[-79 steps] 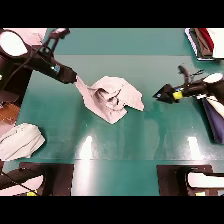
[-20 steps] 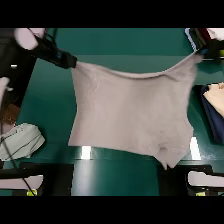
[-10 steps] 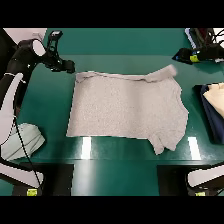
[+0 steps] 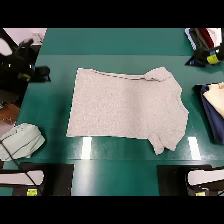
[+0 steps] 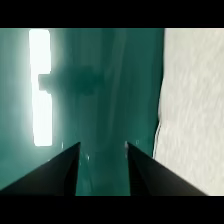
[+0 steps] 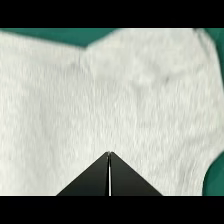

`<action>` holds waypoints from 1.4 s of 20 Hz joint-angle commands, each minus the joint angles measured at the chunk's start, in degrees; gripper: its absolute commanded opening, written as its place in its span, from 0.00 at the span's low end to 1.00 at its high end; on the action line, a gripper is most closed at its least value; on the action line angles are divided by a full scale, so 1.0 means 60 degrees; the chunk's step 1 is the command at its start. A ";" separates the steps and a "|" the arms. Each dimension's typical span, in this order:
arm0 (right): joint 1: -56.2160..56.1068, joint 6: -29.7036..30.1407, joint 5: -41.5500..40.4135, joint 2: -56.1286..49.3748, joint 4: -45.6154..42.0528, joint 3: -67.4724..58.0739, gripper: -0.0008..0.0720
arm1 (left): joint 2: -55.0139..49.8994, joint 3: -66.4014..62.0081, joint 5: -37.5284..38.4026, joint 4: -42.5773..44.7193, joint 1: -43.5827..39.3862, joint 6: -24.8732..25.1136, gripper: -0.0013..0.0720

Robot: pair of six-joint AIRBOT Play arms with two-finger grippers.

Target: Fold the shirts.

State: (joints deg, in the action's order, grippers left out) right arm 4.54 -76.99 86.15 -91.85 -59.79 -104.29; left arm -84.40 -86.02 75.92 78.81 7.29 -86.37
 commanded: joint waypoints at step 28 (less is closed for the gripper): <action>0.4211 0.0266 -0.0627 0.5876 -0.0291 1.1038 0.61 | 0.2769 0.7293 -0.1395 -0.4564 0.0291 0.2229 0.05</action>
State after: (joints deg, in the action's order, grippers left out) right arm 24.60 -75.40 83.66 -57.69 -61.56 -46.94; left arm -67.83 -38.98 67.44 51.55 8.99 -73.19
